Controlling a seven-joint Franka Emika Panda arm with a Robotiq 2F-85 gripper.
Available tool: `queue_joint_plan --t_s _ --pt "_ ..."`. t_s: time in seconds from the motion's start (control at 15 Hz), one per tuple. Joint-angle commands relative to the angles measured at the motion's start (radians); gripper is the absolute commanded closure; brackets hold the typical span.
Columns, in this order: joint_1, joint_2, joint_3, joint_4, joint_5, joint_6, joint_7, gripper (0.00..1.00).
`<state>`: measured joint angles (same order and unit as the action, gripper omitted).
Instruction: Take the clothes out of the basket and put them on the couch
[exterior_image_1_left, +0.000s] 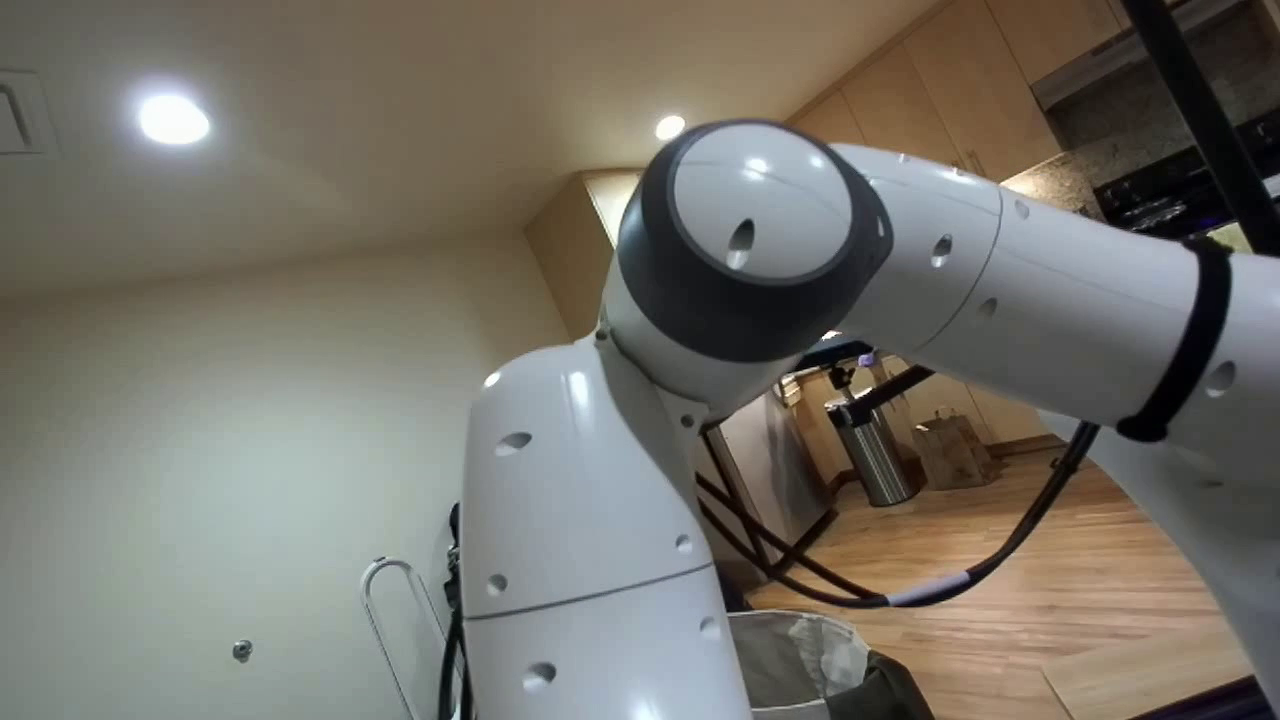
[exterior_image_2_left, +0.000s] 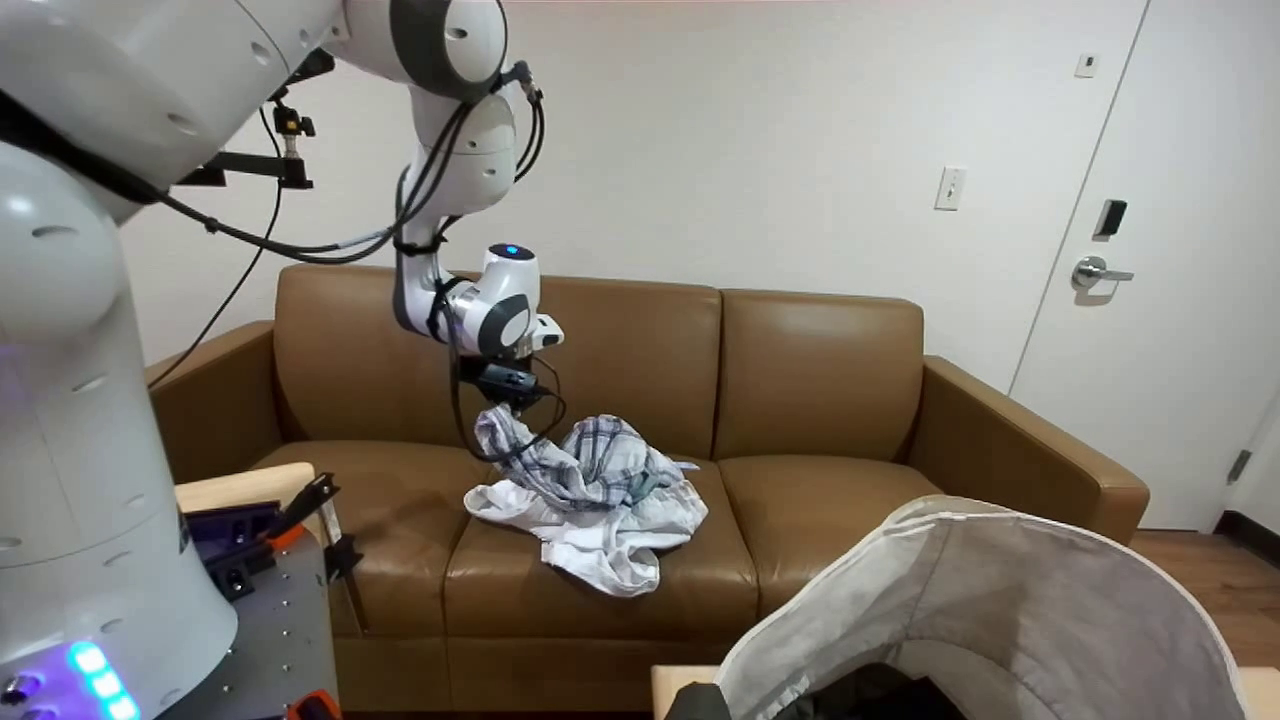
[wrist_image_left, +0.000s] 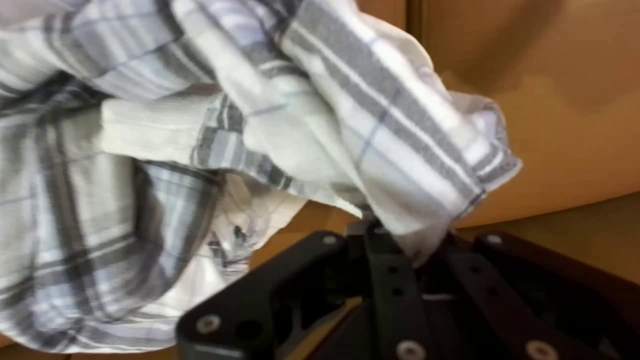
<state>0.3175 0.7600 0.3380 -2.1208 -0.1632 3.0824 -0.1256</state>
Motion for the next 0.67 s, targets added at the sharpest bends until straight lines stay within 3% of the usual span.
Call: queue_joint_plan --t_s 0.0,0.07,0.2,0.6 --pt "0.023 0.080 0.003 0.116 0.005 -0.051 -0.012 0.97" --pt "0.024 0.089 -0.006 0.134 0.008 -0.064 -0.008 0.69" --pt "0.030 0.090 -0.032 0.159 0.019 -0.082 0.014 0.64" --pt "-0.027 0.011 -0.039 0.214 0.073 -0.221 0.058 0.25"
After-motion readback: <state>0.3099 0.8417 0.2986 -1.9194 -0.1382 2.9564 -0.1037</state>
